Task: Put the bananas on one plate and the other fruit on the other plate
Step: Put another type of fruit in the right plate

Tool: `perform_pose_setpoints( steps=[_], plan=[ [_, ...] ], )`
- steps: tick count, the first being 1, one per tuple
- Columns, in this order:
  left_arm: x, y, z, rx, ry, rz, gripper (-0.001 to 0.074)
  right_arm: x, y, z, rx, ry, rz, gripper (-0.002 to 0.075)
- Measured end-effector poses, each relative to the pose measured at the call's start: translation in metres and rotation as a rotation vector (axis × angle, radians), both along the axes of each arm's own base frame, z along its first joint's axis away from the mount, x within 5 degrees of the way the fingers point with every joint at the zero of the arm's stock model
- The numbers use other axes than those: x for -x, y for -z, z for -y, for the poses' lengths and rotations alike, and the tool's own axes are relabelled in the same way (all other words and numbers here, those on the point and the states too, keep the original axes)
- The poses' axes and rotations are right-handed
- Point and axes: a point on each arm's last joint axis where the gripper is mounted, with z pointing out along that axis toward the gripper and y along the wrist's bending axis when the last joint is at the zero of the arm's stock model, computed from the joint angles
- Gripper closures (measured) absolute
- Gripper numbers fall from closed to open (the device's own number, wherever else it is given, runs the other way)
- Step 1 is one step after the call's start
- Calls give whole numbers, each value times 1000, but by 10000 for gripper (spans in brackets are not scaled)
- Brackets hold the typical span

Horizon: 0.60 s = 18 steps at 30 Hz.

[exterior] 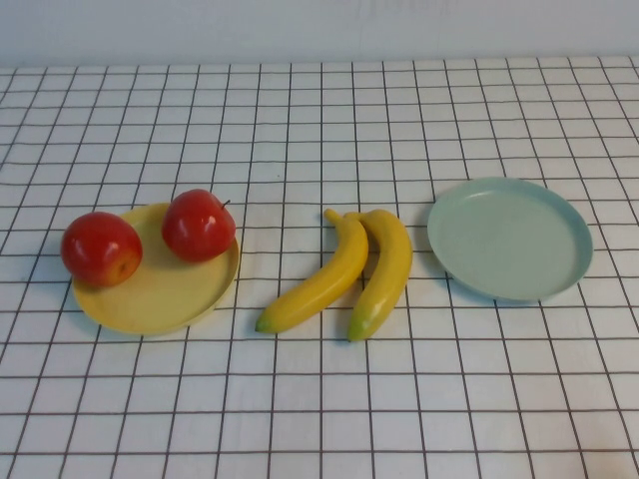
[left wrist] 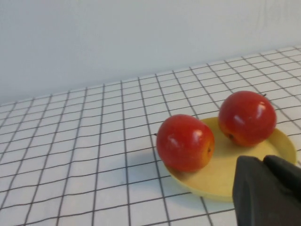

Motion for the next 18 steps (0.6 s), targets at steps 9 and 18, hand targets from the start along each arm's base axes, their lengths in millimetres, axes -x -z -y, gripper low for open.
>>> perform_pose_setpoints(
  steps=[9,18],
  plan=[
    [-6,34,-4,21,-101,-64,735,0,0,0,0,0,0,741],
    [-4,48,-4,37,-107,-191,735,0,0,0,0,0,0,741]
  ],
)
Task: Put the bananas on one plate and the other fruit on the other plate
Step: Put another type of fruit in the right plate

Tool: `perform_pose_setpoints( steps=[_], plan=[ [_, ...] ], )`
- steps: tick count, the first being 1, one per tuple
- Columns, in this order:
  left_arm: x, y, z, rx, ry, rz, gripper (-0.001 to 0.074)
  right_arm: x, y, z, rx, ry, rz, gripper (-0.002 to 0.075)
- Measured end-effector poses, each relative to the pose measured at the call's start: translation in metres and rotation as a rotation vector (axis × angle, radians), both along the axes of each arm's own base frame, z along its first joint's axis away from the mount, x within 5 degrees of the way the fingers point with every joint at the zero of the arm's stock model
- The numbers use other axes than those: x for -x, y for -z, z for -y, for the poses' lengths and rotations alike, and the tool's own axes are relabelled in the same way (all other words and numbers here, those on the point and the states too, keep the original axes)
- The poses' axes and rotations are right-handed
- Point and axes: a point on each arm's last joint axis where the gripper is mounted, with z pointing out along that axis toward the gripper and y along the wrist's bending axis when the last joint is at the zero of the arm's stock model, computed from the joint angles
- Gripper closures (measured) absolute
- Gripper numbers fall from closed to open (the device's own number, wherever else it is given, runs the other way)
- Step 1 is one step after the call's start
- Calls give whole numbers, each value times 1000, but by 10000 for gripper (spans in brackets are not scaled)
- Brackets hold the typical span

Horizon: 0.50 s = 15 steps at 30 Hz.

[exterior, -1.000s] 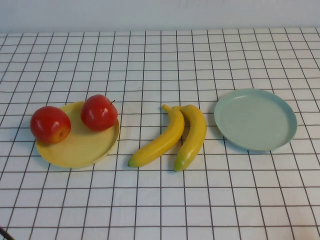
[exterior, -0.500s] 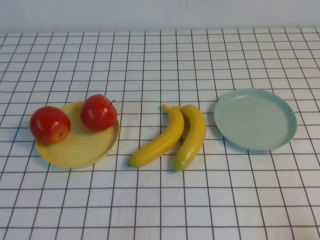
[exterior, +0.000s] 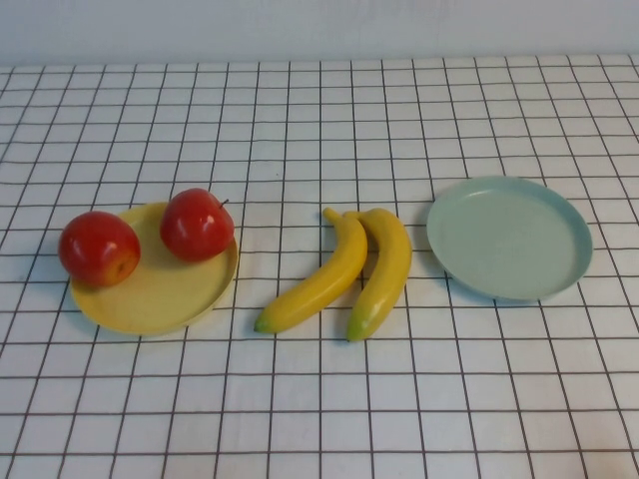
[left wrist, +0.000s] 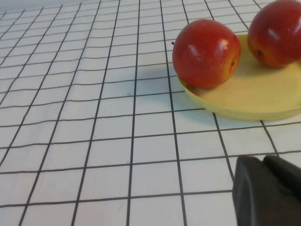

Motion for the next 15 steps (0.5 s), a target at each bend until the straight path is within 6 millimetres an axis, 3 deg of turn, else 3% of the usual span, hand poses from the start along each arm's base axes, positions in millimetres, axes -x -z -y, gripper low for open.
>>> perform_pose_setpoints(
  steps=[15],
  plan=[
    [0,1,0,0,0,-7,735,0,0,0,-1,0,0,741]
  ],
)
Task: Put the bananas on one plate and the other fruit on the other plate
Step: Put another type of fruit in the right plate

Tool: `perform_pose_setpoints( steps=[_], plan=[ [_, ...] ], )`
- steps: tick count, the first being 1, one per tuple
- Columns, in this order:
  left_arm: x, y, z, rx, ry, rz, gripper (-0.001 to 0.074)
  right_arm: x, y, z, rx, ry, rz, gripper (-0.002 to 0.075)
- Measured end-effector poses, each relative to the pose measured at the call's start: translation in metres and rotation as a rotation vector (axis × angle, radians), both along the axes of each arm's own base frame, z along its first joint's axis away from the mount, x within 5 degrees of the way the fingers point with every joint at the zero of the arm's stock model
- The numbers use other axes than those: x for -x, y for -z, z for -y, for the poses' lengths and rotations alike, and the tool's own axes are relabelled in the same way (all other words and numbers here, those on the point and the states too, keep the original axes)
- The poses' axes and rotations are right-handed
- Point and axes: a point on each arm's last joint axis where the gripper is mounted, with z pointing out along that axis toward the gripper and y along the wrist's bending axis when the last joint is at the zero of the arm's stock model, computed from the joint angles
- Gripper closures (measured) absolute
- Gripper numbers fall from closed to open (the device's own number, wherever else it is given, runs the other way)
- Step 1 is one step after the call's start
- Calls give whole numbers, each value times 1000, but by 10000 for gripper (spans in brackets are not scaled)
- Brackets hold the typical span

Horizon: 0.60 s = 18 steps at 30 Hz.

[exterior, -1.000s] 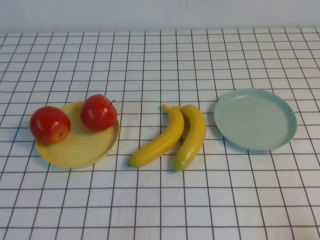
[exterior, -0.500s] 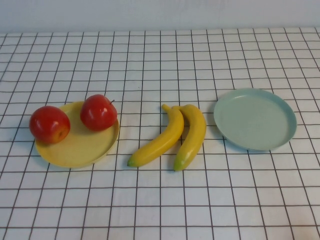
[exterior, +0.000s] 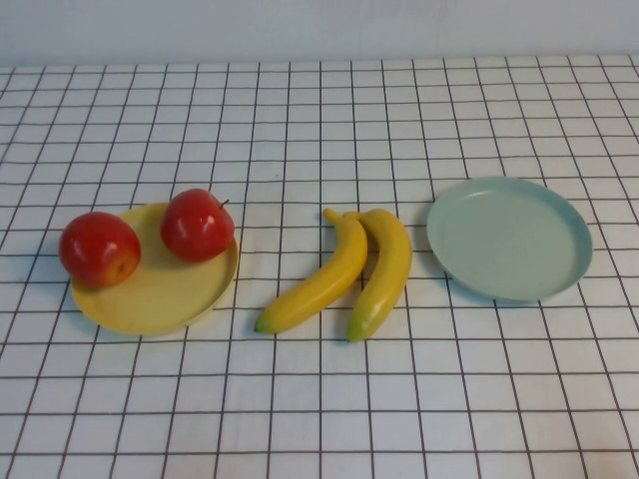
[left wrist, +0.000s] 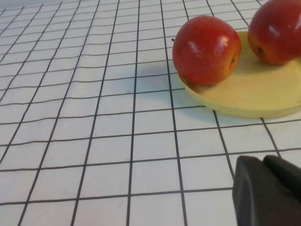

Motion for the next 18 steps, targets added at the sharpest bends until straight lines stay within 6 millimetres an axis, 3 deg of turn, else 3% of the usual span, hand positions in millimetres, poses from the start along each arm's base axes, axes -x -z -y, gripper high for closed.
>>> perform_pose_setpoints(
  steps=[18],
  plan=[
    [0,0,0,-3,1,-2,735,0,0,-1,-18,-1,-1,741]
  ],
)
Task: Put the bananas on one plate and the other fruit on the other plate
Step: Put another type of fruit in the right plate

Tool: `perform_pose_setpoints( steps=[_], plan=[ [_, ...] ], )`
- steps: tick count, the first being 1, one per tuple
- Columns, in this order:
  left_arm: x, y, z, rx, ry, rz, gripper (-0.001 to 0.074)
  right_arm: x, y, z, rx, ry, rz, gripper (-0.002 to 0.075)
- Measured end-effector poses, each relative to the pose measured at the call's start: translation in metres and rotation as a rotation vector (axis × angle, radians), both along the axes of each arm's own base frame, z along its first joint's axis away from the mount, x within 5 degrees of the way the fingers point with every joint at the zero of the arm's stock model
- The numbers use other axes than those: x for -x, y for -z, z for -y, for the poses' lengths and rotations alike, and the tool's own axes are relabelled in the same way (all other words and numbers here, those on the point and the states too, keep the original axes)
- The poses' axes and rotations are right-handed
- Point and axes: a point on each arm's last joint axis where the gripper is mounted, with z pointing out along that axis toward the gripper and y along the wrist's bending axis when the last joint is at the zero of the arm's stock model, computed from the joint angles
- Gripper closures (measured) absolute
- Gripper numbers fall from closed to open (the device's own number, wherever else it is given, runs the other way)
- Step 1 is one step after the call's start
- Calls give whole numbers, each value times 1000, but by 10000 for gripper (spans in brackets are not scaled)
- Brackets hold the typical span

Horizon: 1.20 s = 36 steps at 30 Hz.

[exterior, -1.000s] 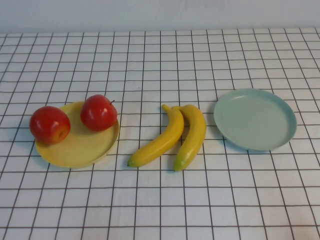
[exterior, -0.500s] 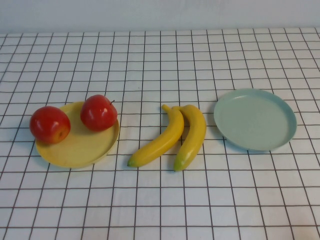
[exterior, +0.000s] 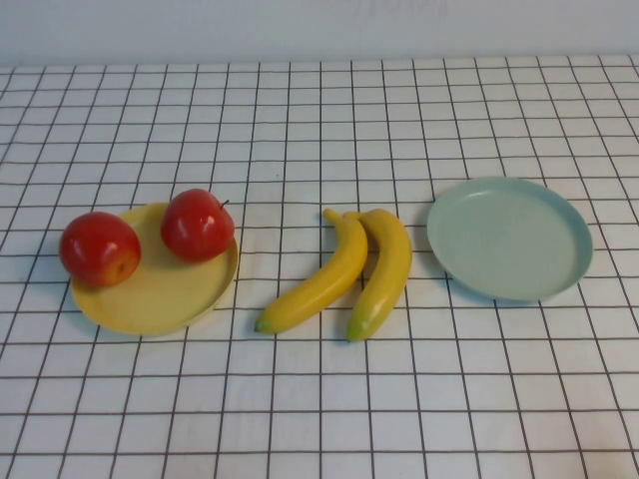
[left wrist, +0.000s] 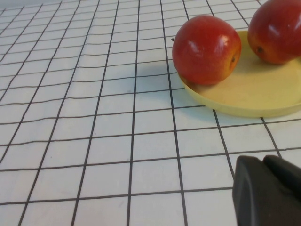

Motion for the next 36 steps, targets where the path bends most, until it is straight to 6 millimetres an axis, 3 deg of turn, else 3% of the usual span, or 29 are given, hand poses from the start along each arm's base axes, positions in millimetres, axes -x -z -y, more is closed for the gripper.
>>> perform_pose_setpoints(
  steps=[5,7,9,13,15,17,21,30,33,36],
  plan=[
    [0,0,0,0,0,0,735,1,-2,0,-6,-3,-8,741],
    [0,0,0,0,0,0,735,4,-18,-1,-4,-14,-14,741],
    [0,0,0,0,0,0,735,12,-48,-2,-20,-21,16,741],
    [0,0,0,-1,0,-2,735,35,-127,0,-52,-17,184,741],
    [0,0,0,-1,0,-2,735,41,-154,0,-57,-16,223,741],
    [0,0,0,-1,0,-2,735,40,-169,0,-60,-16,238,741],
    [0,0,0,-1,0,-2,735,30,-179,1,-65,-7,267,741],
    [0,0,0,-1,0,-2,735,-12,-176,2,-8,25,227,741],
    [0,0,0,-1,0,-2,735,-29,-196,3,53,38,203,741],
    [0,0,0,-1,0,-2,735,-51,-218,1,75,23,57,741]
  ],
)
